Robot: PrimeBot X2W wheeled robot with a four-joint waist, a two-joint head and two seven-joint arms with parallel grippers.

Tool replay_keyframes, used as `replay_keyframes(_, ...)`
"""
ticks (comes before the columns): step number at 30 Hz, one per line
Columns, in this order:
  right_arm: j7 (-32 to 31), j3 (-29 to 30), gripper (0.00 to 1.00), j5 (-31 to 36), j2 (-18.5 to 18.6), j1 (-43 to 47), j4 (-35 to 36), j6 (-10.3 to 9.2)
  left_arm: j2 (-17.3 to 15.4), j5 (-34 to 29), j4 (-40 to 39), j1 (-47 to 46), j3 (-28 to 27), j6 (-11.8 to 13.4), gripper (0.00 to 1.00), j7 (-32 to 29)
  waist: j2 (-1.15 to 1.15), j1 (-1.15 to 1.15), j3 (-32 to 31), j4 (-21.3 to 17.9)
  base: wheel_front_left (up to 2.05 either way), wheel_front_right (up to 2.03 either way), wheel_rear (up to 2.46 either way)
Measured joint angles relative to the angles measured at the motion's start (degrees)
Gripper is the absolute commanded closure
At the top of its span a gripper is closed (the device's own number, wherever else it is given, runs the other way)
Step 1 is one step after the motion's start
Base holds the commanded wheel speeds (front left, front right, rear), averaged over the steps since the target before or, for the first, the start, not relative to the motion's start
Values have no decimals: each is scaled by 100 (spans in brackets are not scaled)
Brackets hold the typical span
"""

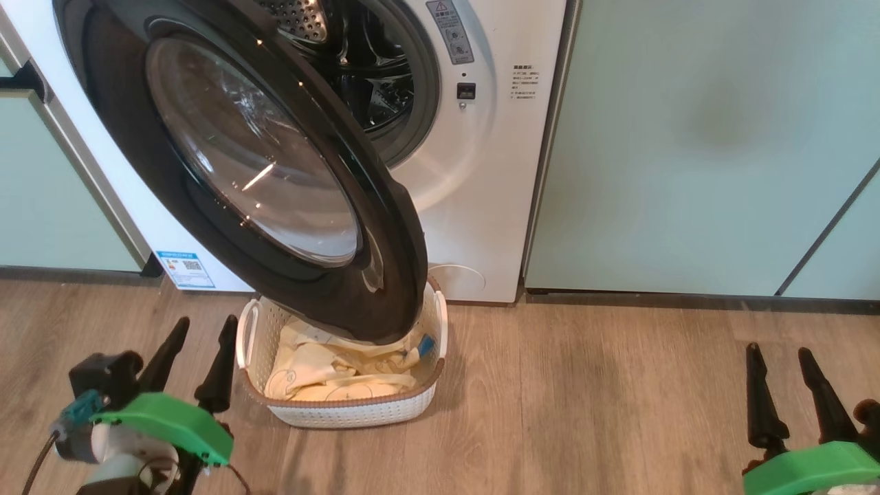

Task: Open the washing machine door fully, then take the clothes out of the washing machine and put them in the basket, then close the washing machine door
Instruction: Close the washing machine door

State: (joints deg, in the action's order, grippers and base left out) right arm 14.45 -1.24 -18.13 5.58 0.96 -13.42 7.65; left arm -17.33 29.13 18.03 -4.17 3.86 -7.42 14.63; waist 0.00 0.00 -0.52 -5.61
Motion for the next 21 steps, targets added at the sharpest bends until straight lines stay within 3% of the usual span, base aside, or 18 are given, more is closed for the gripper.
replay_keyframes(21,0,-4,3,-36,-15,-1,41,-1,21,-241,102,62,-227,1,0,0,0,0,41,-9,0,0,0)
